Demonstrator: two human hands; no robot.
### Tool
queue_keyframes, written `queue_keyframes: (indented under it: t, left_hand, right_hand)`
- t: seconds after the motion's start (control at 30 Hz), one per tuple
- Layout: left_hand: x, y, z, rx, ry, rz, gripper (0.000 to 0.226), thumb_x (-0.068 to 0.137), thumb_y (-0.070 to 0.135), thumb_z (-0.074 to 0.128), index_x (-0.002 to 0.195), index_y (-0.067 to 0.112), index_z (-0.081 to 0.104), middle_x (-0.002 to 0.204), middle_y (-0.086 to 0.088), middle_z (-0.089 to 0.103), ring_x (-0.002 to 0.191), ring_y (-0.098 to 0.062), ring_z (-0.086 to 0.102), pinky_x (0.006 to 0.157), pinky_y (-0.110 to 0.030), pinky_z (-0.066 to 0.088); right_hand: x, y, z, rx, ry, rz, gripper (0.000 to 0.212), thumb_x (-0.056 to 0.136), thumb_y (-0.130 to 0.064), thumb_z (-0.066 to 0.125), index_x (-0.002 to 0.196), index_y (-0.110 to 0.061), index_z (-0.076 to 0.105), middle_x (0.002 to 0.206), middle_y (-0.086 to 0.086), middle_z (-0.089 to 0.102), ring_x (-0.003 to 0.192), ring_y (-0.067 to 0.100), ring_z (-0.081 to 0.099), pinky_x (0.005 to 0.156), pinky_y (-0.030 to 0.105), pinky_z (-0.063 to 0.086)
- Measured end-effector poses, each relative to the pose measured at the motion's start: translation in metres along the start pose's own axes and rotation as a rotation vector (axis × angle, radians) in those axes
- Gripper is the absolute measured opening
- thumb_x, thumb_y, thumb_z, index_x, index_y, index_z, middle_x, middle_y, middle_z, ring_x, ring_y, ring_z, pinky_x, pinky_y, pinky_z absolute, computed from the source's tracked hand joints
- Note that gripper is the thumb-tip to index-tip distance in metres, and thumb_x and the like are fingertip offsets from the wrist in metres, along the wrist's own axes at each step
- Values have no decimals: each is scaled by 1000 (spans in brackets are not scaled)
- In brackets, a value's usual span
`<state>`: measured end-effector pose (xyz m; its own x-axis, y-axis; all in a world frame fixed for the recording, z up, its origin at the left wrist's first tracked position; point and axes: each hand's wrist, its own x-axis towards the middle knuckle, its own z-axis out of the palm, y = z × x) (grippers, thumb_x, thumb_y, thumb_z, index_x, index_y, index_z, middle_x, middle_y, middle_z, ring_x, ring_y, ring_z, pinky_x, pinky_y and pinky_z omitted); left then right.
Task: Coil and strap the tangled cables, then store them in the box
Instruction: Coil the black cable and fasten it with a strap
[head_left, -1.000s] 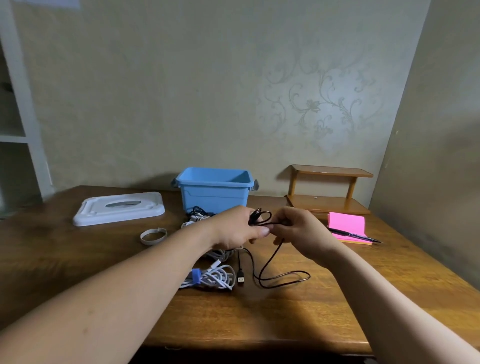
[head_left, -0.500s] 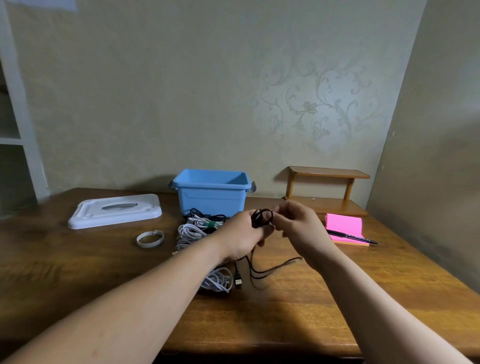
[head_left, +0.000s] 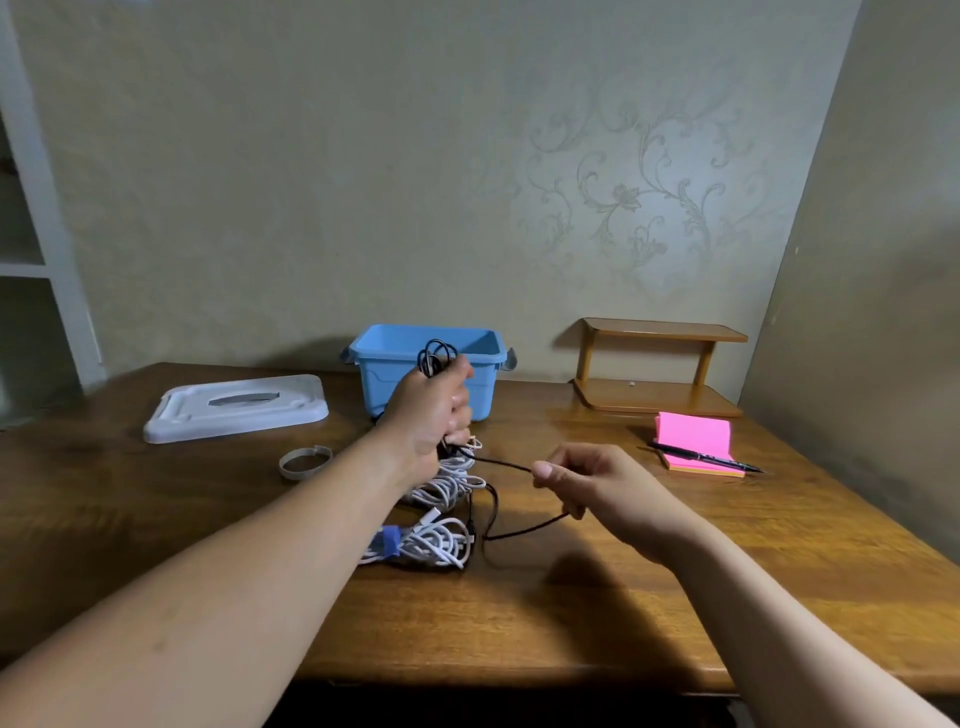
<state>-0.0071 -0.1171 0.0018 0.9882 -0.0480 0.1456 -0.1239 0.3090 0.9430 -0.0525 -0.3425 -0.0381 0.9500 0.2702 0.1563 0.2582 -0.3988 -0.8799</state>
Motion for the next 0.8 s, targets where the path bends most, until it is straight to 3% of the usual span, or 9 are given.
queue_keyframes:
  t: [0.13, 0.27, 0.33, 0.5, 0.57, 0.67, 0.73, 0.8]
  left_hand:
    - [-8, -3, 1, 312, -214, -12, 26, 105, 36, 66, 95, 15, 55, 65, 2, 36, 45, -10, 27, 40, -23, 24]
    - [-23, -6, 17, 666, -423, 83, 29, 104, 34, 69, 97, 6, 62, 54, 15, 48, 43, 1, 41, 47, -17, 34]
    - [-27, -5, 22, 763, -480, 108, 19, 106, 30, 68, 98, 13, 67, 61, 15, 62, 47, 5, 49, 52, -18, 39]
    - [-23, -6, 17, 912, -362, 102, 43, 110, 39, 55, 70, 23, 55, 54, 13, 52, 56, -8, 50, 77, -38, 49]
    - [-23, -8, 17, 877, -356, 98, 37, 110, 40, 55, 77, 24, 56, 58, 13, 53, 58, -5, 53, 87, -42, 55]
    - [-26, -13, 22, 889, -404, 119, 18, 104, 43, 67, 98, 27, 63, 71, 18, 63, 71, -5, 59, 74, -32, 49]
    - [-24, -18, 25, 877, -401, 135, 17, 99, 43, 73, 98, 27, 68, 81, 15, 67, 81, -9, 62, 78, -33, 48]
    - [-22, -21, 27, 811, -338, 120, 22, 101, 44, 71, 92, 24, 75, 86, 6, 72, 86, -16, 64, 90, -43, 52]
  right_hand:
    - [7, 0, -7, 328, 77, 7, 14, 105, -12, 62, 113, -6, 70, 91, 8, 69, 86, 25, 62, 89, 43, 52]
    - [16, -14, -5, 339, 165, -46, 12, 103, -8, 65, 114, -4, 66, 90, 6, 72, 84, 25, 63, 82, 40, 53]
    - [17, -17, -4, 323, 174, -67, 14, 102, -9, 68, 115, -3, 65, 91, 7, 73, 84, 24, 65, 81, 40, 55]
    - [12, -15, -7, 297, 215, -80, 15, 101, -15, 71, 113, -6, 71, 96, 10, 77, 85, 23, 71, 86, 41, 59]
    - [11, -13, -8, 243, 232, -74, 12, 101, -18, 70, 107, -10, 76, 98, 11, 77, 90, 23, 72, 91, 45, 59]
    - [12, -19, -7, 228, 246, -87, 13, 101, -22, 71, 101, -11, 78, 96, 6, 77, 88, 16, 69, 83, 39, 55]
    - [12, -29, -5, 248, 228, -106, 14, 101, -22, 70, 100, -10, 78, 94, 4, 77, 81, 8, 67, 77, 28, 50]
    - [12, -34, -2, 306, 256, -138, 16, 103, -24, 68, 104, -11, 78, 95, 4, 77, 83, 11, 67, 75, 26, 51]
